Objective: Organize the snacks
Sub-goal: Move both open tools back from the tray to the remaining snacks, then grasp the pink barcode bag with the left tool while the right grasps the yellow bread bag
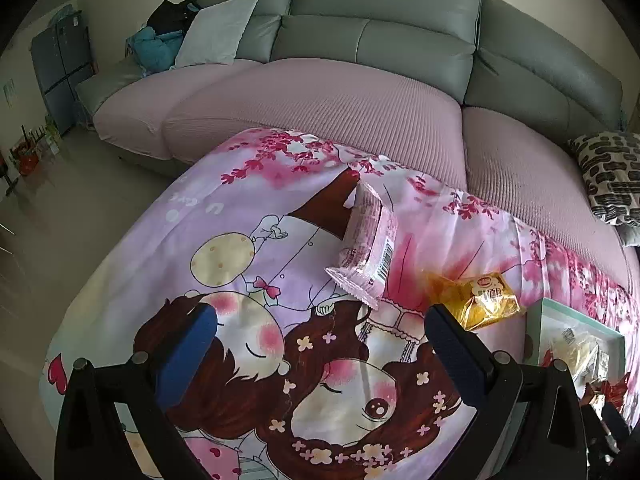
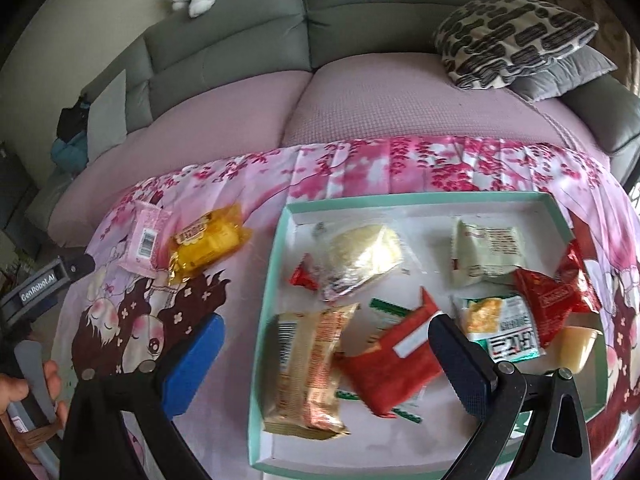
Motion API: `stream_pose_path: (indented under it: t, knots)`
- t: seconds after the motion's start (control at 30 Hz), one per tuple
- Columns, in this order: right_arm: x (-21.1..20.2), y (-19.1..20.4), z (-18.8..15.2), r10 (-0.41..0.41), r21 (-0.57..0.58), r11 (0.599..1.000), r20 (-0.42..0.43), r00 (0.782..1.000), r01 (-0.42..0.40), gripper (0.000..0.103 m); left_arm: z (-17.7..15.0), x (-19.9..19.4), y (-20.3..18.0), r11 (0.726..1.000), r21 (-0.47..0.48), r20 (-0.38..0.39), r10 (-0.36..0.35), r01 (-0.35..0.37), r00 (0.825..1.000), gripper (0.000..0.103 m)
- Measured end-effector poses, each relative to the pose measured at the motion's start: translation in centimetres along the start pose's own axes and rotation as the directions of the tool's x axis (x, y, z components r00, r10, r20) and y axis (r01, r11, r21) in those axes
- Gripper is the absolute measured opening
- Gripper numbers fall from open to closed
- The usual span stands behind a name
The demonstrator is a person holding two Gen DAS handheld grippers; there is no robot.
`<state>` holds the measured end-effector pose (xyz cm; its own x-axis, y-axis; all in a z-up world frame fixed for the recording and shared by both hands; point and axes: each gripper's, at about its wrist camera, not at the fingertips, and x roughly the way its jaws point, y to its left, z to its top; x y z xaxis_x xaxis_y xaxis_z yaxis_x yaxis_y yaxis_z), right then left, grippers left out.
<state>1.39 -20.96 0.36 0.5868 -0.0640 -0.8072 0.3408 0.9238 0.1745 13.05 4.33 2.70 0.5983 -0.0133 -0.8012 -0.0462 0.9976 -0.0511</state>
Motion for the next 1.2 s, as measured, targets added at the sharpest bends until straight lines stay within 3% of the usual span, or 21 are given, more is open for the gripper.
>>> stream_pose_path:
  t: [0.33,0.67,0.83,0.9,1.03,1.2]
  knots:
    - [1.1,3.2,0.6,0.064,-0.046,0.997,-0.004,0.998,-0.064,0.103,0.9,0.7,1.0,0.999,-0.018,0.065,-0.045,0.046,0.997,0.103]
    - [4.6,9.5,2.9,0.133,-0.165,0.977,-0.008,0.991,-0.133,0.103,2.4,4.4,1.0,0.984,-0.052,0.006,-0.168,0.168,0.986,0.103]
    - [7.3,11.4,3.5,0.104,-0.221,0.969,-0.039,0.994,-0.11,0.103,2.6,6.5,1.1,0.974,-0.086,-0.017,-0.212,0.21,0.977,0.102]
    - [8.2,11.9,3.9,0.104,-0.235,0.966,-0.044,0.994,-0.112,0.103,2.5,7.3,1.0,0.969,-0.093,-0.031,-0.231,0.227,0.972,0.094]
    - [9.9,12.2,4.7,0.102,-0.249,0.962,-0.065,0.993,-0.115,0.102,2.4,8.7,0.4,0.963,-0.092,-0.05,-0.259,0.254,0.964,0.088]
    - [11.6,13.1,5.1,0.078,-0.299,0.949,-0.088,0.993,-0.101,0.1,2.3,10.0,0.1,0.953,-0.114,-0.072,-0.291,0.282,0.954,0.068]
